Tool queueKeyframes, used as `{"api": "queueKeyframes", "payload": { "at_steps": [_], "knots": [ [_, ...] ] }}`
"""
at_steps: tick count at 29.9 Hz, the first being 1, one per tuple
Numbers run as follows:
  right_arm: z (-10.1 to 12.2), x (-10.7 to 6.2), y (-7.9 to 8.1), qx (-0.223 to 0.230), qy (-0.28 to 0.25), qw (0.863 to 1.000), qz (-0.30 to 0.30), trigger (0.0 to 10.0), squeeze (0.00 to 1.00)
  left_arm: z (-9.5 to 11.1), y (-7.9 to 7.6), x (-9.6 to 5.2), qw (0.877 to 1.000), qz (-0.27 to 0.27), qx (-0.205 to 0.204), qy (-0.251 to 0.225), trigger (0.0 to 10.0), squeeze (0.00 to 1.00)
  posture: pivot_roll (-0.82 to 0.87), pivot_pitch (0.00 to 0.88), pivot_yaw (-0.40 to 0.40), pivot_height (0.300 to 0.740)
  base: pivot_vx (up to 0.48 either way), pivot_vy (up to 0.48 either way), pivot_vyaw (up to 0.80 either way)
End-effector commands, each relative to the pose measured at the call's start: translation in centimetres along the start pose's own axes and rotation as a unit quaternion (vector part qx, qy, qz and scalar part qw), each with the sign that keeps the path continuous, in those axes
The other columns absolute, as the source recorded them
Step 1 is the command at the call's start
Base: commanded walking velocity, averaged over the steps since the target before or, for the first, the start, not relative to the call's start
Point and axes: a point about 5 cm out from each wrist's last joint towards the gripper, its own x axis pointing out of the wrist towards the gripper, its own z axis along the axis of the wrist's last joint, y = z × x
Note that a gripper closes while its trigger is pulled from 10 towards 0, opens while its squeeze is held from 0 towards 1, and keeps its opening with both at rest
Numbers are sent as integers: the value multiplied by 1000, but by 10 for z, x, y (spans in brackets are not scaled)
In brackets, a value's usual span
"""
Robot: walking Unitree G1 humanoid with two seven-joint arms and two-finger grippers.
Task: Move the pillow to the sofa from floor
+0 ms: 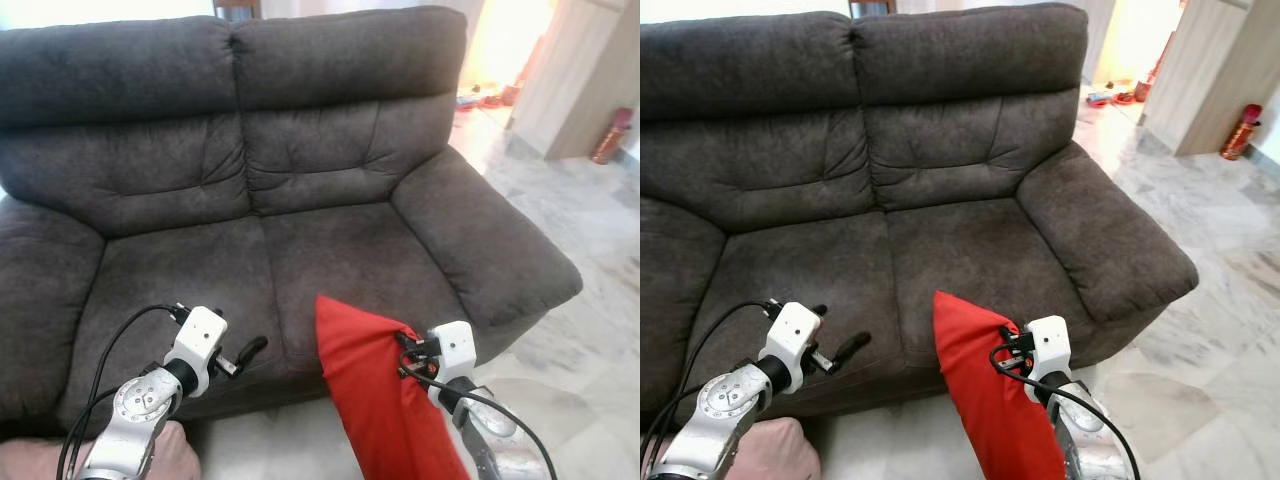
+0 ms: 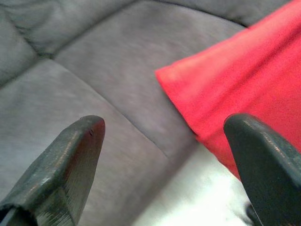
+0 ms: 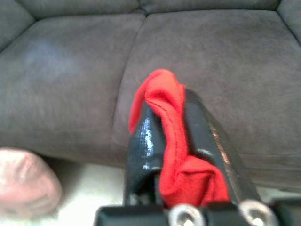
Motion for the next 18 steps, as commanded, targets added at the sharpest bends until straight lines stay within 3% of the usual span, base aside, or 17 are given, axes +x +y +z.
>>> {"api": "queueKeyframes", "payload": {
  "at_steps": [1,4,7,12,18],
  "knots": [
    [30,3,0,-36,-52,998,23,10000,0,0,-2,-5,999,-47,10,18,10000,0,85,13,-11,740,0,0,0],
    [39,-1,-1,-62,-48,995,59,10000,0,-6,0,-14,994,-97,3,49,10000,0,82,11,-8,740,0,0,0],
    [40,-1,0,-71,-42,994,73,10000,0,-7,0,-14,993,-101,4,55,10000,0,80,8,-11,740,0,0,0],
    [38,-7,1,-127,1,984,121,10000,0,-5,-2,-15,991,-120,3,62,10000,0,83,4,-16,740,0,0,0],
    [31,-15,0,-142,43,977,156,10000,0,-4,-4,-16,988,-138,6,70,10000,0,81,0,-16,740,0,0,0]
  ]
}}
